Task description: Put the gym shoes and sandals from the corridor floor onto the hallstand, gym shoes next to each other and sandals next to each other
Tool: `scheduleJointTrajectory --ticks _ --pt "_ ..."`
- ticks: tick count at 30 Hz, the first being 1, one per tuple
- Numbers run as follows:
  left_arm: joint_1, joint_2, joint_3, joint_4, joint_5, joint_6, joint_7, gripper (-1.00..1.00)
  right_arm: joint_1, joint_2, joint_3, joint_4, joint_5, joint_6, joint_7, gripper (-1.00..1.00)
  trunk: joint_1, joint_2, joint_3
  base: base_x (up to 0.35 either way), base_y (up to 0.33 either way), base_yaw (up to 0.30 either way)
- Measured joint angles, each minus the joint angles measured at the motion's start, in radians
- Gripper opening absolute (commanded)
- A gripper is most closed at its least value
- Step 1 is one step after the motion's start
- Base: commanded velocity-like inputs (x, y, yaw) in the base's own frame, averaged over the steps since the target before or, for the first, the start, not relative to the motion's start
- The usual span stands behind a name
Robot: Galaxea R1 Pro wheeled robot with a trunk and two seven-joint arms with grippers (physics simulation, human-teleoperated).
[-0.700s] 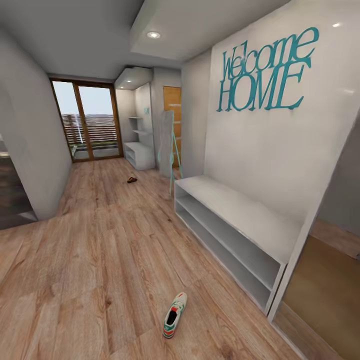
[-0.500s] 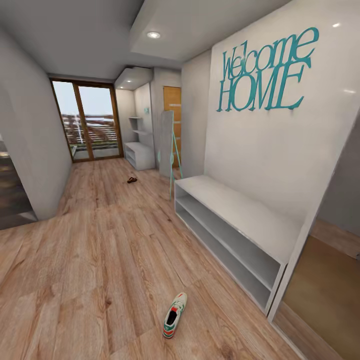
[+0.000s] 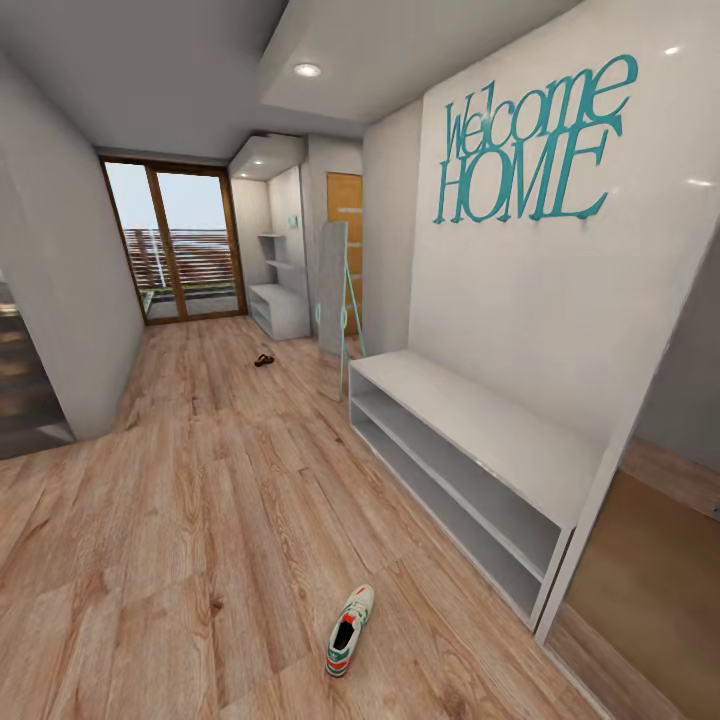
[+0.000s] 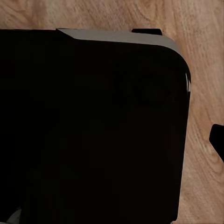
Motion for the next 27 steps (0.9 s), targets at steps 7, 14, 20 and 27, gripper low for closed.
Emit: scheduleJointTrajectory --ticks 7,14,20,27 --pt "0.0 0.004 -0.004 0.0 -0.007 0.0 0.0 1.0 0.0 0.001 0.0 -0.003 0.0 -0.003 0.0 1.0 0.0 0.0 0.0 0.0 0.0 0.0" --pt "0.001 0.015 -0.006 -0.001 -0.011 -0.01 -0.001 1.0 0.0 0.001 0.0 -0.011 0.0 -0.004 0.0 1.0 0.0 0.0 0.0 -0.011 0.0 0.0" --pt "0.001 0.017 -0.006 0.0 -0.011 -0.042 0.0 1.0 0.0 0.0 0.0 -0.039 0.001 -0.003 0.0 1.0 0.0 0.0 0.0 -0.168 0.0 0.0" --pt "0.001 0.018 -0.002 0.0 -0.005 -0.08 0.001 1.0 0.0 -0.005 -0.001 -0.073 0.002 -0.003 0.0 1.0 0.001 0.0 0.0 -0.288 -0.009 0.0"
